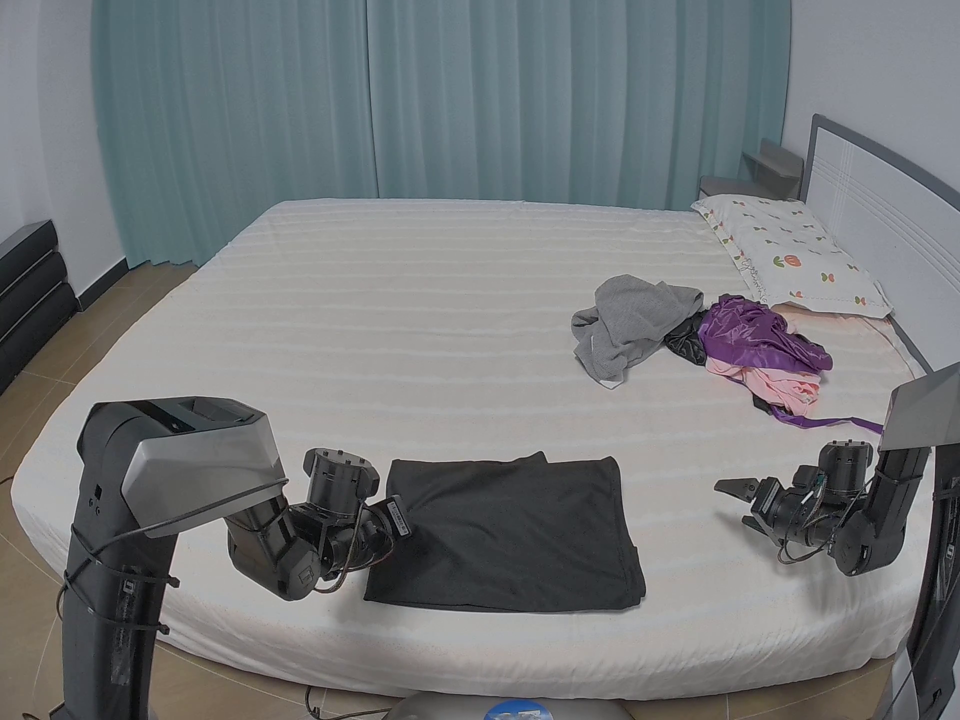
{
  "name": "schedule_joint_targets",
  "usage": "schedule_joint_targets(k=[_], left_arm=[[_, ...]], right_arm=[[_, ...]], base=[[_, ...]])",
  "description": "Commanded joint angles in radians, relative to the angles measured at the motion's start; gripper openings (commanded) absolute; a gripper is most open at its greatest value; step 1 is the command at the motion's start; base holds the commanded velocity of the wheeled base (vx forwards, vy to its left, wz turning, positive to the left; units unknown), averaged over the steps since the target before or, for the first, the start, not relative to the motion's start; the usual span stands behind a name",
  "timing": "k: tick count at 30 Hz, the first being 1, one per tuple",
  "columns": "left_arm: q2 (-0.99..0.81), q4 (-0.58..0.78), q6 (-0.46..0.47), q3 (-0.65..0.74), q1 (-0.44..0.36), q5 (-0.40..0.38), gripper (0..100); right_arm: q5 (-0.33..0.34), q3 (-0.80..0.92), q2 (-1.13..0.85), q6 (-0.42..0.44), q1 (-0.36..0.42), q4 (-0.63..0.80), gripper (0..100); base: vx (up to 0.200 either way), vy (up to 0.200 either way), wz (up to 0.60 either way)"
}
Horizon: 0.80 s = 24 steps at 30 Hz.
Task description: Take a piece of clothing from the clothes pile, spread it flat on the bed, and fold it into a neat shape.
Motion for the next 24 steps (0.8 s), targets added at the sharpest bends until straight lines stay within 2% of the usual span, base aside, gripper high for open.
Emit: schedule_joint_targets(k=[1,17,24], left_arm=[[-0.021,-0.001,-0.025,0.016,0.001,0.001,0],[-0.041,-0.007,-0.059,0.039,0.009,0.000,0],[-0.038,-0.008,-0.059,0.030,0.012,0.000,0]], right_arm=[[0.000,0.000,0.000,0.001,0.000,0.000,100],[-0.003,0.004,0.001,-0.007,0.000,0.000,100],[-0.003,0.004,0.003,-0.009,0.000,0.000,100]], base=[[0.000,0.000,0.00],[0.000,0.000,0.00],[-0.171,0.000,0.00]])
